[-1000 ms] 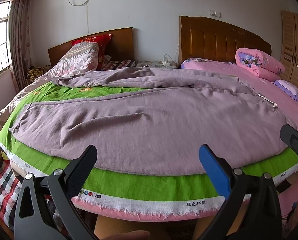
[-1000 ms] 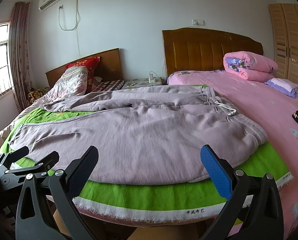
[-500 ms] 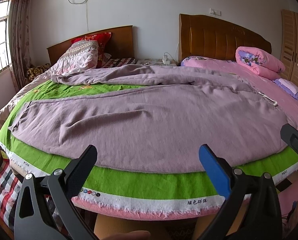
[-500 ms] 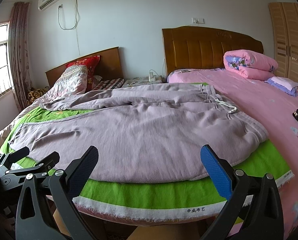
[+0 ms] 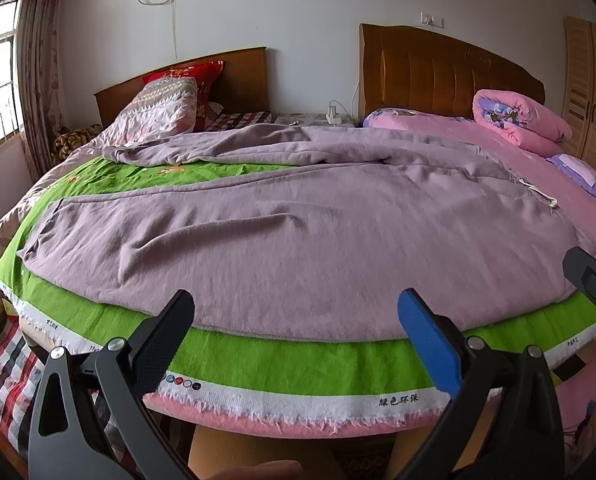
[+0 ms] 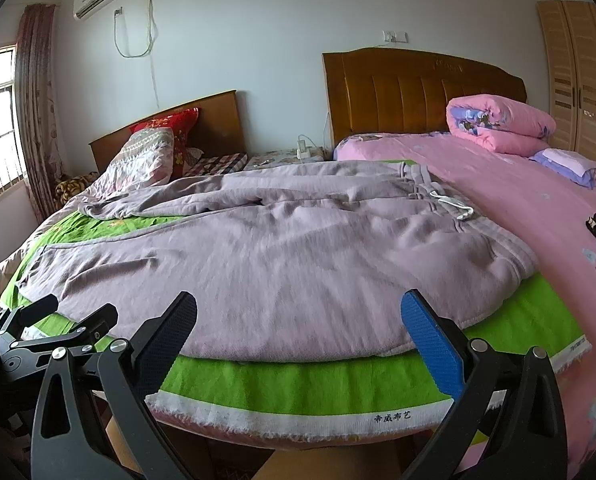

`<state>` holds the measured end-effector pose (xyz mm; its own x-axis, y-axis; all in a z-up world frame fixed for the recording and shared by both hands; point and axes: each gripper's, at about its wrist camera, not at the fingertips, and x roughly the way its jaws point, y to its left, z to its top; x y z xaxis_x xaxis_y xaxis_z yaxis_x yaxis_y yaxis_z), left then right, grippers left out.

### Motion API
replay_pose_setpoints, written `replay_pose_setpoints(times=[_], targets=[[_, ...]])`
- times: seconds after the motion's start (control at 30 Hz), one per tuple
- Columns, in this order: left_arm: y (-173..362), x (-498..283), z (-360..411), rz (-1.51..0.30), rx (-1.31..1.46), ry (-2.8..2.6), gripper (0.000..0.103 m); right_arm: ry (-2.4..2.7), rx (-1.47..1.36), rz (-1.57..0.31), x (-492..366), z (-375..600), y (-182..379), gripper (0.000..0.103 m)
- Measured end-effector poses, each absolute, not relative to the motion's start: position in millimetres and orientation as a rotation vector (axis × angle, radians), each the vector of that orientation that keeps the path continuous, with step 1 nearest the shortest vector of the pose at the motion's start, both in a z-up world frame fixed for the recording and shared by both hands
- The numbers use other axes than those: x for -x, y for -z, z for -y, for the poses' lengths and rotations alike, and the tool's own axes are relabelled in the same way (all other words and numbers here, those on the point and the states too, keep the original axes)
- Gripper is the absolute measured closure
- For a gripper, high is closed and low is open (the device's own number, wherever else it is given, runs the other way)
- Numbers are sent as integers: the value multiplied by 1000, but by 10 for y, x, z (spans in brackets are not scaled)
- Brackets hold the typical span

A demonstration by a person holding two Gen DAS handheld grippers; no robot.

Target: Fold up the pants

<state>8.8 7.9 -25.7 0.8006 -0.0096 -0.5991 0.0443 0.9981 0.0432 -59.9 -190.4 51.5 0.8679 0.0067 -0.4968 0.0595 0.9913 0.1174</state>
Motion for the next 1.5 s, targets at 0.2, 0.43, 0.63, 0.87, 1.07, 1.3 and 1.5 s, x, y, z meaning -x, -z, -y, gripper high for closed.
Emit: replay_pose_setpoints(times=[0.2, 0.43, 0.63, 0.87, 1.07, 1.3, 1.5], targets=[[300, -129, -100, -664, -63, 22, 1, 48, -135, -543, 571, 1953, -477, 4], [10, -468, 18, -618, -315, 57, 1, -63, -112, -584, 92, 2180, -736, 4], [-496, -1474, -115, -655, -391, 107, 1, -136, -424, -473, -915, 3149, -1385, 4], [-445, -3276, -427, -927, 16, 340, 2, -283, -509, -684, -2683, 3755, -1117, 4], [-315, -4562, -110, -954, -63, 471, 2, -317, -334, -853, -3651, 3738, -720, 4], [155, -5336, 713, -997, -497, 769, 15, -357, -183, -934, -4237, 3935, -408, 4], [498, -5631, 875, -1104, -531, 915, 38, -478, -21, -1046, -4413, 3854, -177, 4]])
